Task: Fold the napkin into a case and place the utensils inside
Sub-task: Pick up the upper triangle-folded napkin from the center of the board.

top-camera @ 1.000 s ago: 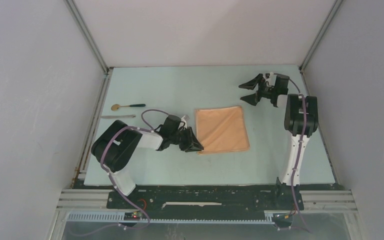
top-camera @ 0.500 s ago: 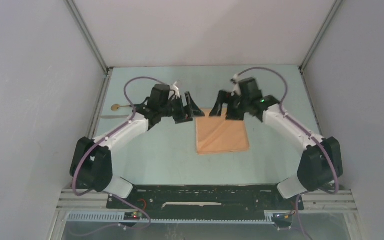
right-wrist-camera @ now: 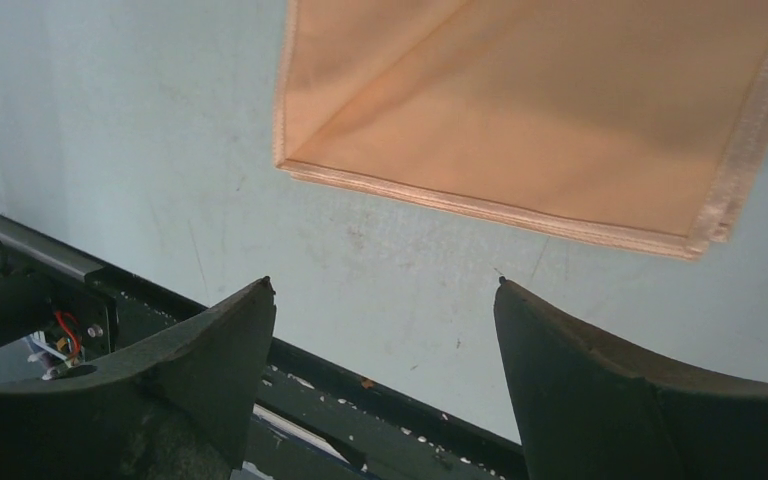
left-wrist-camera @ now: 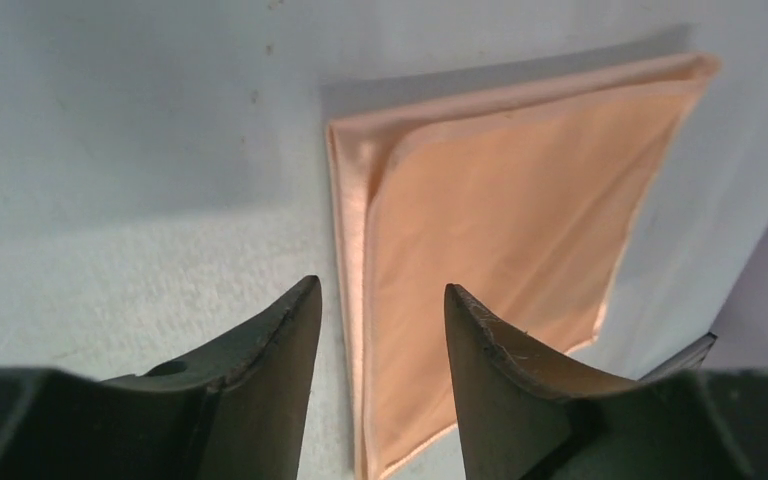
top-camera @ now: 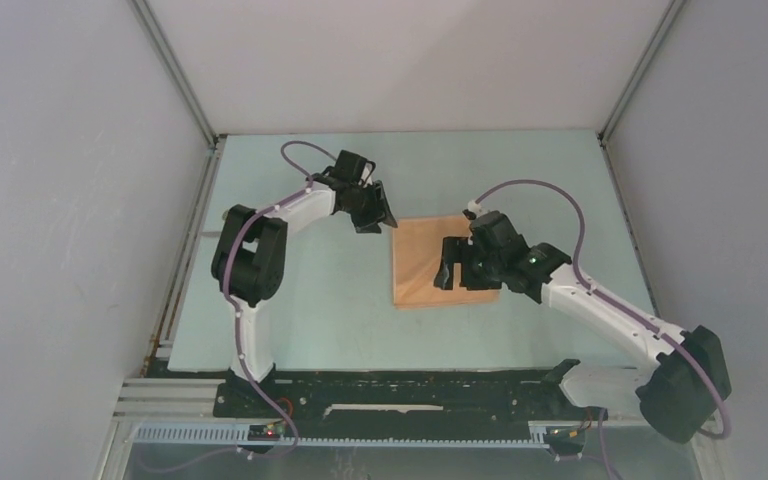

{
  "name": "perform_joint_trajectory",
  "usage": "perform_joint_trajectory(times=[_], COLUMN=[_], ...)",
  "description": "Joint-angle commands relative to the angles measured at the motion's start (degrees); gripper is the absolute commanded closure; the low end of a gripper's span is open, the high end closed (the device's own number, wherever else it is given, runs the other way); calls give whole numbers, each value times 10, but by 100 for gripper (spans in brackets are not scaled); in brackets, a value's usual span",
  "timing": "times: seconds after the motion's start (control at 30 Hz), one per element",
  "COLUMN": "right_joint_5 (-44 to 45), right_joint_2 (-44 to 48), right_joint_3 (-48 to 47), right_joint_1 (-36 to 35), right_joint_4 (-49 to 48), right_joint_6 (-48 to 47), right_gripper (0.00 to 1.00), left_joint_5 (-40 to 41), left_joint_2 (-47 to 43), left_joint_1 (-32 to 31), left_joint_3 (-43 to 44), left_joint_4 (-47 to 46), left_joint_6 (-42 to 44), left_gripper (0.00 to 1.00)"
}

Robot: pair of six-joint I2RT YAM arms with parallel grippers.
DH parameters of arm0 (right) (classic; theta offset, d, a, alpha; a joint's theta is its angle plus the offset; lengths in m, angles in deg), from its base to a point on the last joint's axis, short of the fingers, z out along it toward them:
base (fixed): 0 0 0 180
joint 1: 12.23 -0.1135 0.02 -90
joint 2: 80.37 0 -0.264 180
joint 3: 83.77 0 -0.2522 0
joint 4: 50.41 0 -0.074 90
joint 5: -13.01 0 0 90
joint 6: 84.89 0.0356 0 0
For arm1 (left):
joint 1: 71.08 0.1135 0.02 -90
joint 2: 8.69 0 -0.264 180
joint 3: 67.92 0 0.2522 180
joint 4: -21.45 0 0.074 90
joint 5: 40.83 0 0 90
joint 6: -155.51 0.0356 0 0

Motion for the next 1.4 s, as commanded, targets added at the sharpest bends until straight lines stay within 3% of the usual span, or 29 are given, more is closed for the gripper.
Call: perform_joint_trajectory(times=[0.0, 0.07, 0.23, 0.37, 0.53, 0.87, 1.37], right_joint_5=[15, 20, 74, 131, 193, 200, 235], right_joint_2=[-6, -27, -91, -174, -278, -383, -413], right_joint_3=[15, 14, -7, -62, -163, -243, -256], right_joint_1=[-41, -66, -125, -167, -220, -231, -239], right_joint_4=[-74, -103, -140, -142, -104, -67, -19], right_joint_6=[8, 8, -1, -23, -64, -96, -101], right_gripper=[13, 15, 28, 32, 45, 49, 58], left_joint_5=[22, 28, 27, 24, 1, -16, -18], left_joint_2=[30, 47, 63, 59, 57, 51, 52], left_joint_1=[-1, -1, -2, -1, -1, 1, 5], left_joint_3=[41, 49, 24, -10, -30, -52, -52], left_joint_4=[3, 0, -43, -89, -121, -146, -148], left_joint_6=[-7, -10, -27, -42, -61, -71, -70], left_gripper=[46, 44, 55, 62, 65, 70, 71])
